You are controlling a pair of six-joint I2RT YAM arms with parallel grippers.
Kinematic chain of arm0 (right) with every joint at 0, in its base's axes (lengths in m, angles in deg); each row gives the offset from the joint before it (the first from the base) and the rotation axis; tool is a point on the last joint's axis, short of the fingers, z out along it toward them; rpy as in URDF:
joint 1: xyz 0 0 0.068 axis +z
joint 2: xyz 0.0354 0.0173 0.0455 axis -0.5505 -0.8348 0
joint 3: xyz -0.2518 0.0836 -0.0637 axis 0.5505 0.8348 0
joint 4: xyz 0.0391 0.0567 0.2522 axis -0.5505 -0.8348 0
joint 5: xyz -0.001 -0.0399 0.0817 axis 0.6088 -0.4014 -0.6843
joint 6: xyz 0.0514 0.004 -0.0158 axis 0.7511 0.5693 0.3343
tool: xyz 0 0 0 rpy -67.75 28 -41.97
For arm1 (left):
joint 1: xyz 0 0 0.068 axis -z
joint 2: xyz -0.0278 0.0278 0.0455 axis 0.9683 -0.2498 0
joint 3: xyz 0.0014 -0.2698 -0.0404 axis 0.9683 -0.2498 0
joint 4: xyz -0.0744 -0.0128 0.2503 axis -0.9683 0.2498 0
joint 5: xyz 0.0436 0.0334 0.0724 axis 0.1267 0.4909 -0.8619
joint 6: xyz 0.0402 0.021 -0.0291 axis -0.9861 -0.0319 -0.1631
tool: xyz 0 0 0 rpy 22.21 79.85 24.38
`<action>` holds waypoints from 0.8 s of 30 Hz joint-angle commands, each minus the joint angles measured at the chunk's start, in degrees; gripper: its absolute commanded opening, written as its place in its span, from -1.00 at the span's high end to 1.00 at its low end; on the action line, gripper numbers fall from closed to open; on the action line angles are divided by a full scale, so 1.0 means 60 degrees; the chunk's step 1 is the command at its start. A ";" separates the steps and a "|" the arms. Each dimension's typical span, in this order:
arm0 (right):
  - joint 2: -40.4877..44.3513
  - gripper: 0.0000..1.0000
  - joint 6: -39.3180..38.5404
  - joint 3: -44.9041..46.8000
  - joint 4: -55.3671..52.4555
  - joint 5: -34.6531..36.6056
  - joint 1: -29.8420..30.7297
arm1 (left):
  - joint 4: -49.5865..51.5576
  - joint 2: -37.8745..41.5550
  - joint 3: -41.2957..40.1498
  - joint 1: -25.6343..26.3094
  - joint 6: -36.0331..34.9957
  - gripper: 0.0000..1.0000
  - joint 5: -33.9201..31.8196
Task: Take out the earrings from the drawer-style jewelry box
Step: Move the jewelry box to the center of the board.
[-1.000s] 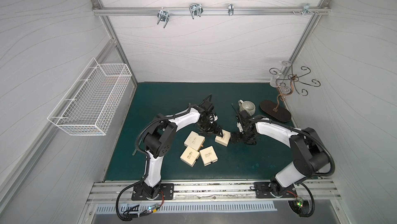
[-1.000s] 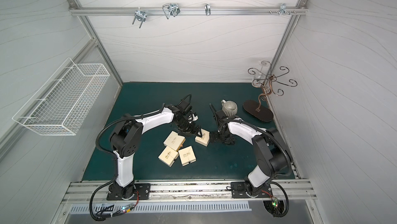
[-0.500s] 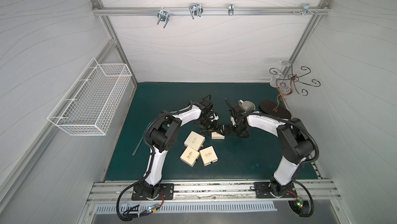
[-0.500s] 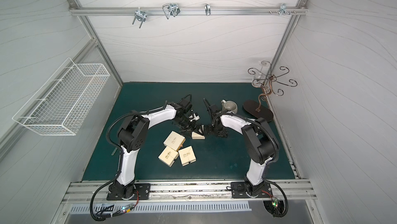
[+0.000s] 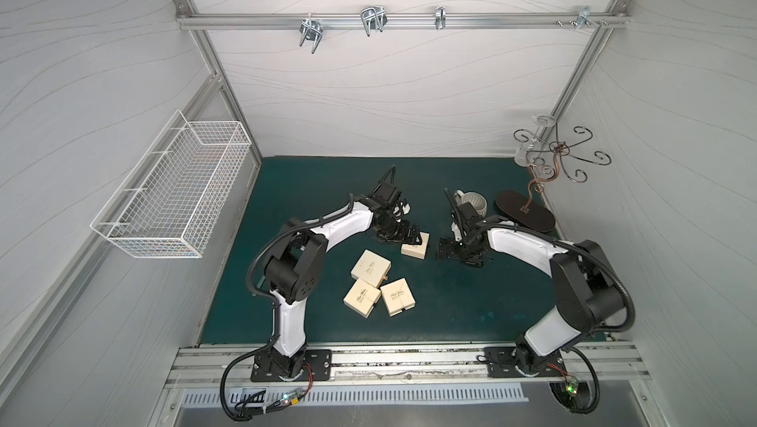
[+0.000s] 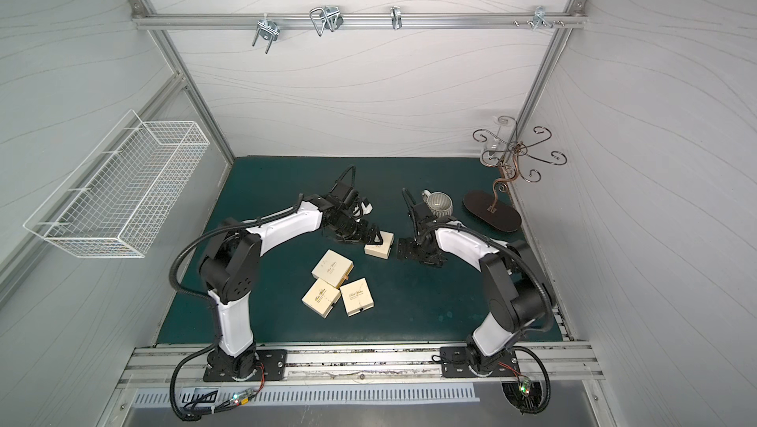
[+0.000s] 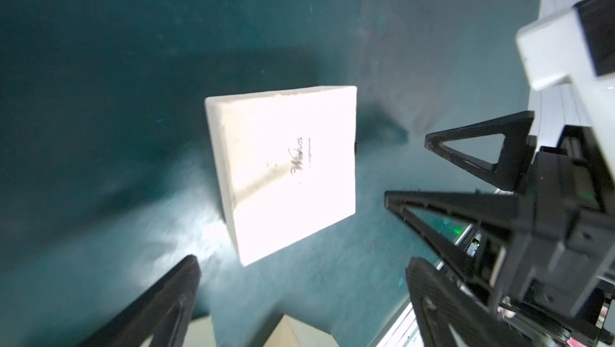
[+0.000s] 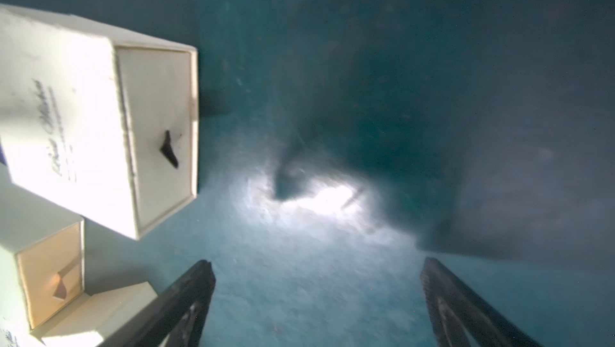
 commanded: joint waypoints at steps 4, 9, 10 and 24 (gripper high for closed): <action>0.1291 -0.98 0.0183 0.0576 0.0578 0.0802 -0.0046 | -0.1250 0.0862 -0.0820 0.0024 0.0552 -0.99 -0.1205; 0.1306 -0.98 -0.0224 0.0478 0.0909 0.0016 -0.0067 | -0.1349 0.0559 -0.0527 0.0018 0.0607 -0.82 -0.0436; 0.1227 -0.98 -0.0248 0.0406 0.0893 -0.0142 -0.0067 | -0.1402 0.0470 -0.0466 0.0024 0.0677 -0.85 -0.0308; -0.0081 -0.87 0.0184 0.0135 0.1955 -0.1907 -0.0502 | -0.1158 -0.0935 0.0111 0.0244 0.0660 -0.93 -0.0042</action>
